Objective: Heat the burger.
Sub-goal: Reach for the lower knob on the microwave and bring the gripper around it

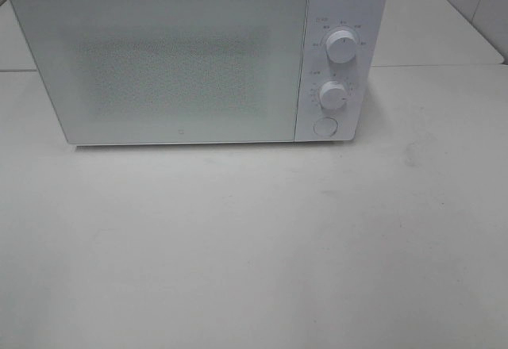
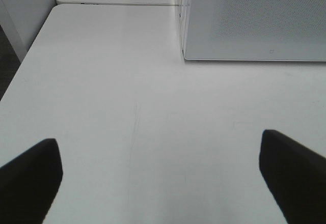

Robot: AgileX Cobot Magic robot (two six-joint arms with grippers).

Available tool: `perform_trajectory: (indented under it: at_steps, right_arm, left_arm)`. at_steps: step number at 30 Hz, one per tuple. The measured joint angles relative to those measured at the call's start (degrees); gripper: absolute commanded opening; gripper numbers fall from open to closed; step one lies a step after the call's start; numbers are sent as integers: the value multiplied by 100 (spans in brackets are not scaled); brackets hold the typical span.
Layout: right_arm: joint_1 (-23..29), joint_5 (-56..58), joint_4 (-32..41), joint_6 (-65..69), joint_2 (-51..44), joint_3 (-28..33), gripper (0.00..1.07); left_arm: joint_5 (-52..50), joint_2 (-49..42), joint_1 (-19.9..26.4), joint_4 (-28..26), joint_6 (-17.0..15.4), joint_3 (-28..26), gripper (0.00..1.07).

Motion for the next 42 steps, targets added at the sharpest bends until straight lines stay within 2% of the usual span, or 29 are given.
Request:
perform_trajectory:
  at_steps: [26,42]
  right_arm:
    - [0,-132,0,6,11,-97,76]
    - [0,-1856,0,29,1461,-246,76]
  left_arm:
    - [0,0,0,0,0,0,101]
    - [0,0,0,0,0,0,101]
